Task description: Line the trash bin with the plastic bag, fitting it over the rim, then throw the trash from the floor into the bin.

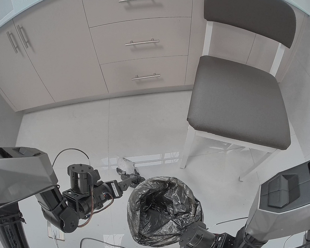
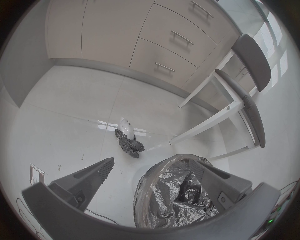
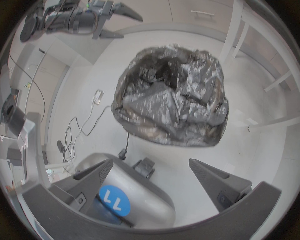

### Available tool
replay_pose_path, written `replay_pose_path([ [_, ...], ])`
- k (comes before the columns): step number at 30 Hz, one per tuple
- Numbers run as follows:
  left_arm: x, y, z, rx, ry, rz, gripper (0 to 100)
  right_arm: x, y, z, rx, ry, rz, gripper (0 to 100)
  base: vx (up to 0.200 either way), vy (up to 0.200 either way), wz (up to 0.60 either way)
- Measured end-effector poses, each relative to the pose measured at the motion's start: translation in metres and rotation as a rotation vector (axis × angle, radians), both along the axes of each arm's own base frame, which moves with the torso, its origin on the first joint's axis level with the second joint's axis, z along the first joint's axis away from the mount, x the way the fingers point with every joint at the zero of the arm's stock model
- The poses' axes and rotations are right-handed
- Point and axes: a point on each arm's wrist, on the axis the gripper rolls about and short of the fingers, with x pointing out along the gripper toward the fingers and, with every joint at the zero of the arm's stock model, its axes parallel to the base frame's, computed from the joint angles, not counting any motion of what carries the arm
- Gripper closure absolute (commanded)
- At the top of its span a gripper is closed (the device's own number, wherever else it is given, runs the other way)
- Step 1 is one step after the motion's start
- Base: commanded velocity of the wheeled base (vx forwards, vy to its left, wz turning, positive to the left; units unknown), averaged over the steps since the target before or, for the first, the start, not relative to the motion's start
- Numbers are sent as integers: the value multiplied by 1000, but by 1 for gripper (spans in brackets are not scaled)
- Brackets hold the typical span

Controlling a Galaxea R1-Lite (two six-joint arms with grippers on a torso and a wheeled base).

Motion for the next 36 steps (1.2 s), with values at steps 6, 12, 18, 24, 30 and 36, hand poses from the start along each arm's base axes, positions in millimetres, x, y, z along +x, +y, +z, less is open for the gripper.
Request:
replay_pose_path([
  [6,-9,4,8,-4,-5,-2,0,23,8,27,50,-129,-38,0,0,0,0],
  [12,-33,14,39,-26,-62,-3,0,53,12,46,69,-242,-82,0,0,0,0],
  [18,-78,35,71,-4,-136,25,0,75,16,51,78,-289,-122,0,0,0,0],
  [24,-129,58,92,61,-211,89,0,89,19,41,66,-296,-147,0,0,0,0],
  [30,-170,77,110,101,-281,136,0,99,21,25,38,-298,-180,0,0,0,0],
  [36,-207,95,120,173,-291,194,0,107,20,15,24,-298,-215,0,0,0,0],
])
